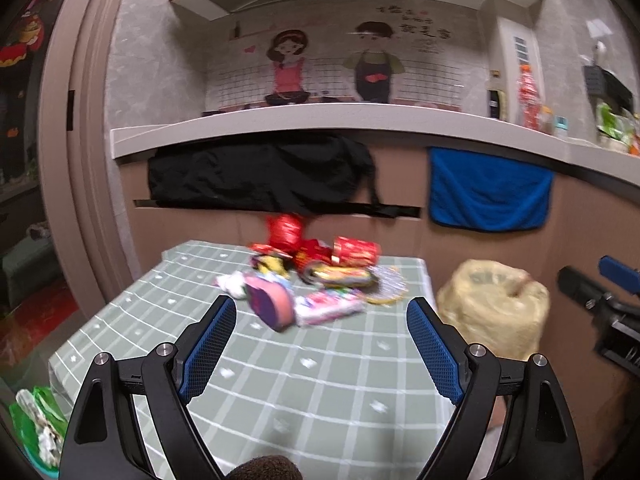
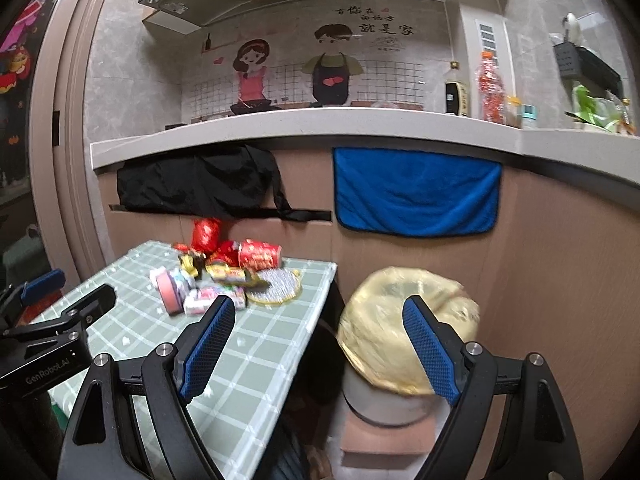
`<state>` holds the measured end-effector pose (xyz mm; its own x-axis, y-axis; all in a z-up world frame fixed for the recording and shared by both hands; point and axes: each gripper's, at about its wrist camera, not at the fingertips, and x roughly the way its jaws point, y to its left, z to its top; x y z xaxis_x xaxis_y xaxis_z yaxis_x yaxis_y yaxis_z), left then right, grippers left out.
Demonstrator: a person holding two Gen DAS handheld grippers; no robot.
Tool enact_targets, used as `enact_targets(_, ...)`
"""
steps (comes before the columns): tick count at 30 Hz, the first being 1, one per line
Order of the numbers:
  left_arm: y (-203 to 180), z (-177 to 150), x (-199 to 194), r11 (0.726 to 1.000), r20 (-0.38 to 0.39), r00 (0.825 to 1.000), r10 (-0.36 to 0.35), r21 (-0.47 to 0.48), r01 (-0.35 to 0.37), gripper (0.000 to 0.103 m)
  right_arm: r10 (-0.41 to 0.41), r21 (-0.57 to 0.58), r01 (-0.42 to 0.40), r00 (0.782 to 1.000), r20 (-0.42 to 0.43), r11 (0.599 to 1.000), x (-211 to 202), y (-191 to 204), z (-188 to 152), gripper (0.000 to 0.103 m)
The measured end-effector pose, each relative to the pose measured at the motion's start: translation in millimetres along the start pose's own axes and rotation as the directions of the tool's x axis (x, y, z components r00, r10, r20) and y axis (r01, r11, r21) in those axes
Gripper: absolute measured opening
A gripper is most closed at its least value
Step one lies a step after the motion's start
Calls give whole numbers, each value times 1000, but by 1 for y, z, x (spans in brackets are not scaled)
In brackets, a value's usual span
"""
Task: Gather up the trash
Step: 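Reach the left tool to the pink sponge and close on it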
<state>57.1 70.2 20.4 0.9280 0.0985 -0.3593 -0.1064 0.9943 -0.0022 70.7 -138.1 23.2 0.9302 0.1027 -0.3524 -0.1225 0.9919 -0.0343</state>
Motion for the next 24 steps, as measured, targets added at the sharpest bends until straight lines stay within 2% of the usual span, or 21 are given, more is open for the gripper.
enact_targets(4, 44, 16, 29, 998, 24, 999, 49, -37, -48, 87, 18, -3, -18, 1000, 22, 1000, 27, 15, 24, 84)
enact_targets(8, 90, 26, 69, 996, -13, 1000, -1, -93, 0, 87, 34, -3, -34, 999, 22, 999, 54, 33, 39, 84)
enact_targets(11, 117, 23, 108, 992, -94, 995, -42, -121, 30, 87, 46, -11, -46, 999, 7, 999, 72, 46, 44, 84)
enact_targets(17, 137, -1, 164, 988, -237, 968, -86, -147, 51, 87, 49, -41, -51, 997, -51, 998, 111, 66, 43, 84)
enact_targets(20, 140, -8, 174, 984, -251, 963, -97, -167, 55, 87, 53, -54, -58, 995, -90, 997, 130, 72, 37, 84)
enact_targets(24, 138, -10, 191, 968, -285, 949, -136, -244, 66, 87, 63, -53, -71, 987, -150, 996, 151, 74, 29, 84)
